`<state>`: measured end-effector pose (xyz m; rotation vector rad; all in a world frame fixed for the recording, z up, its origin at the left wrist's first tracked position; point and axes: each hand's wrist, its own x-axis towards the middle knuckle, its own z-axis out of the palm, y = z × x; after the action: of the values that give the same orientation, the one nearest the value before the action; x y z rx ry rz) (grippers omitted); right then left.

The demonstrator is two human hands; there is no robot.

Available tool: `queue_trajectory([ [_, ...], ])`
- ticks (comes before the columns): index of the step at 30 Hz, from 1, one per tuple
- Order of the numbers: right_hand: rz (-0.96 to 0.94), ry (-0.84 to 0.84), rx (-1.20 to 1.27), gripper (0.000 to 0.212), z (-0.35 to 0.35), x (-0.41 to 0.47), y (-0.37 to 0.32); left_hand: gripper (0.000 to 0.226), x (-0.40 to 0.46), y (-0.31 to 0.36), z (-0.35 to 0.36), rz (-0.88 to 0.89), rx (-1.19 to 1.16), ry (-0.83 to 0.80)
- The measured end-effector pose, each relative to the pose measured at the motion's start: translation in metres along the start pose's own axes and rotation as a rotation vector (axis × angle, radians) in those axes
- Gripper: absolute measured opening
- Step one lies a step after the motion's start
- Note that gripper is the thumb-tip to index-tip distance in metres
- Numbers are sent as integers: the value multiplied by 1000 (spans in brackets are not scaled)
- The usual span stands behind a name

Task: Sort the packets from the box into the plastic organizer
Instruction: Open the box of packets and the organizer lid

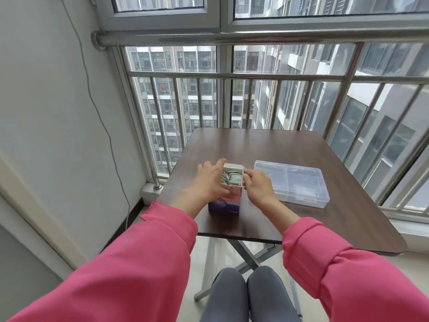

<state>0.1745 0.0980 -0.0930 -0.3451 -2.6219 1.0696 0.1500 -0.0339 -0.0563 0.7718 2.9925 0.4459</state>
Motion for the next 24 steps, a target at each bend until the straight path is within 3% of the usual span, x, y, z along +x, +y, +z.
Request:
queue_trajectory([
  [5, 87, -179, 252, 27, 11, -3, 4, 88, 11, -10, 2, -90, 34, 28],
  [8, 45, -245, 229, 29, 1, -5, 9, 93, 13, -10, 7, -114, 70, 41],
  [10, 24, -219, 141, 30, -18, -3, 20, 87, 10, 6, 11, -15, 125, 130],
  [13, 19, -132, -84, 35, -47, -3, 45, 60, 5, 32, 21, 324, -28, 380],
  [15, 23, -70, -199, 36, -65, -4, 69, 48, 11, 55, 36, 468, -44, 261],
  [17, 39, -55, -325, 42, -77, -2, 94, 38, 21, 73, 52, 466, 93, 64],
  [19, 57, -86, -450, 55, -87, -1, 110, 39, 36, 83, 67, 415, 295, -29],
  [21, 77, -137, -559, 67, -96, -2, 121, 49, 51, 87, 78, 385, 492, -59],
  [24, 61, -193, -698, 68, -98, -4, 126, 46, 61, 87, 84, 288, 500, -1],
])
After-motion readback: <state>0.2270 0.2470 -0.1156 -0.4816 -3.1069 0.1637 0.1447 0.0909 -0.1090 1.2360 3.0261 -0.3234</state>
